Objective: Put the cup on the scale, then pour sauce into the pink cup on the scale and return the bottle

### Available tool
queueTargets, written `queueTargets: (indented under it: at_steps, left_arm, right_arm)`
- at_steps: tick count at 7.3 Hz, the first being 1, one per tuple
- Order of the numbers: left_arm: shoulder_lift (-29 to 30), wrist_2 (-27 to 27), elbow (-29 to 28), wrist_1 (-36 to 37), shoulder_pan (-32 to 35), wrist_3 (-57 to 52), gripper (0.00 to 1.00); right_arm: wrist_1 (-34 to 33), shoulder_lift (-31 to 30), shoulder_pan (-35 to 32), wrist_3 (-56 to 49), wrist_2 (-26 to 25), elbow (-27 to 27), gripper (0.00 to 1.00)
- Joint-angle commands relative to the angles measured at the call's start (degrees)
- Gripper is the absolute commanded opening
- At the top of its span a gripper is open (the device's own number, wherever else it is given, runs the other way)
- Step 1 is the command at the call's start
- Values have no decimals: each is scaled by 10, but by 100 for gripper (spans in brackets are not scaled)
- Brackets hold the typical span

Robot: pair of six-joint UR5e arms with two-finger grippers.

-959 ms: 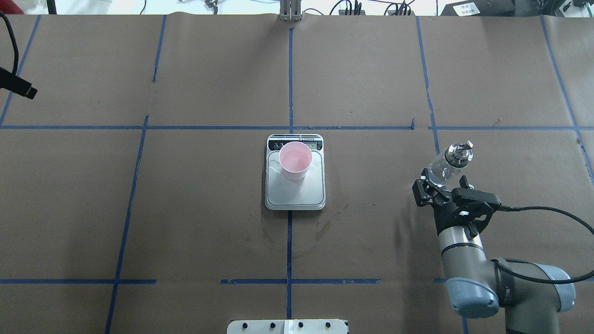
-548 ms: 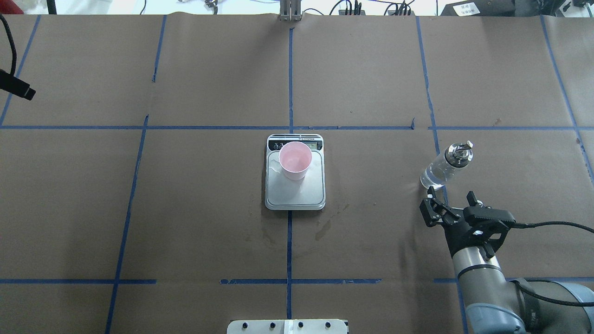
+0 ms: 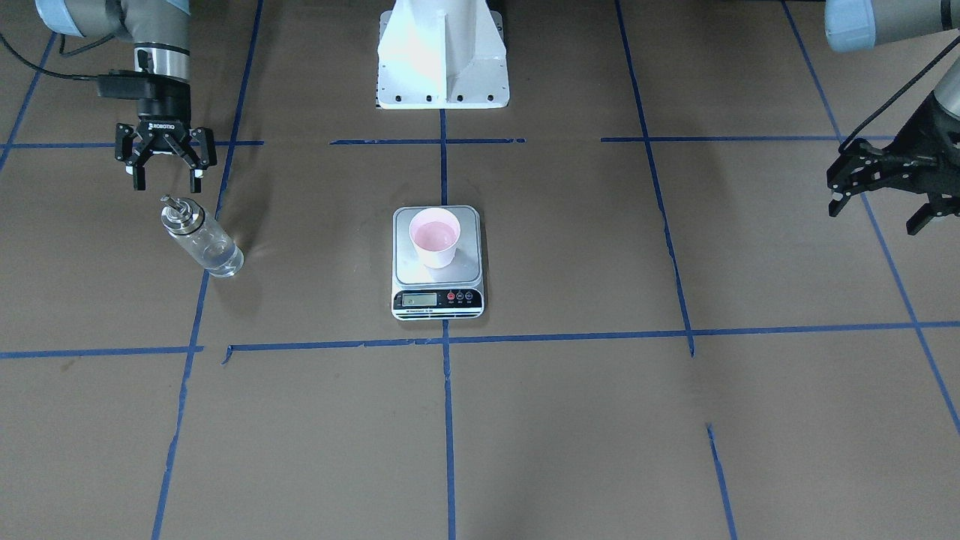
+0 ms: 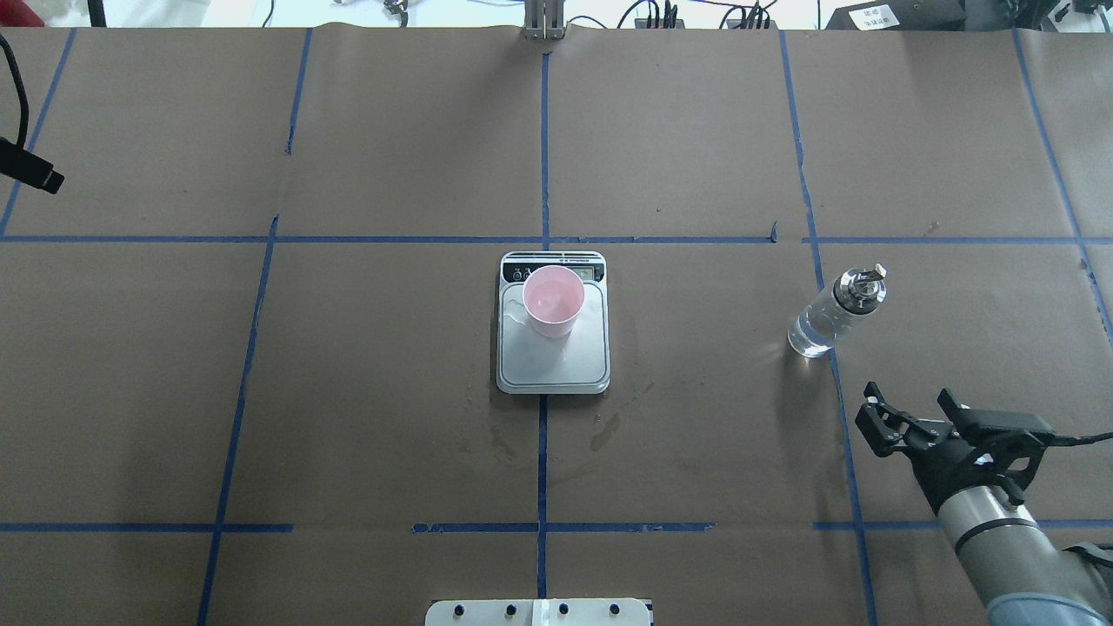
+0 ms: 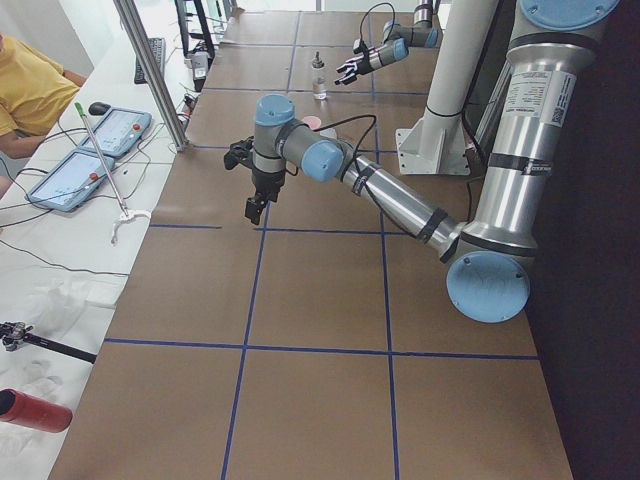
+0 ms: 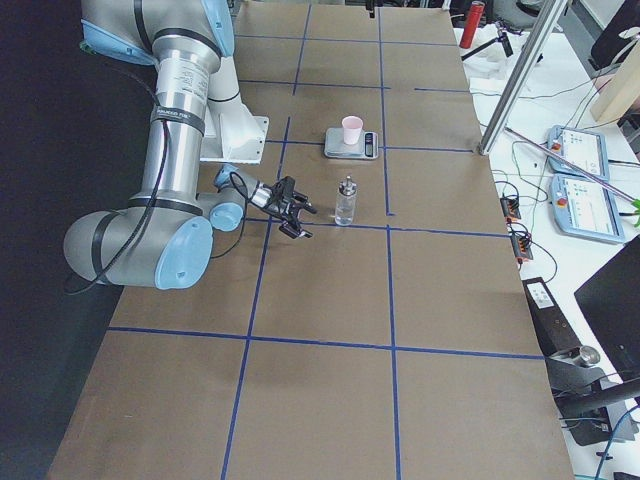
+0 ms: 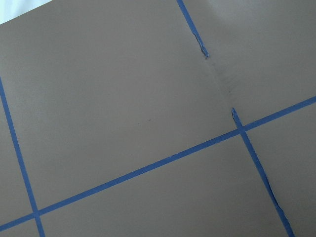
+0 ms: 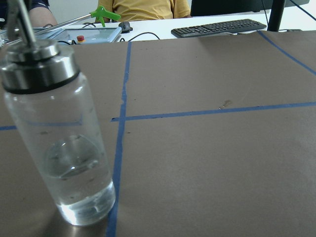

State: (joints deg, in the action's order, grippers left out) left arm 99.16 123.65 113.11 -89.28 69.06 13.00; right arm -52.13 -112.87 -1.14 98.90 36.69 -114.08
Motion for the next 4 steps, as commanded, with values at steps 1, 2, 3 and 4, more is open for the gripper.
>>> queueTargets:
  at_steps: [1, 2, 3, 4]
  left_arm:
    - [1, 0, -3, 0, -1, -1, 100]
    - [0, 0, -5, -2, -1, -4, 100]
    - [0, 0, -4, -2, -1, -3, 100]
    - [-1, 0, -3, -2, 0, -5, 100]
  right_arm:
    - [66, -37, -3, -19, 33, 5, 100]
    - [102, -41, -10, -61, 57, 11, 100]
    - [149, -42, -47, -114, 97, 16, 100]
    - [156, -41, -96, -147, 151, 19, 100]
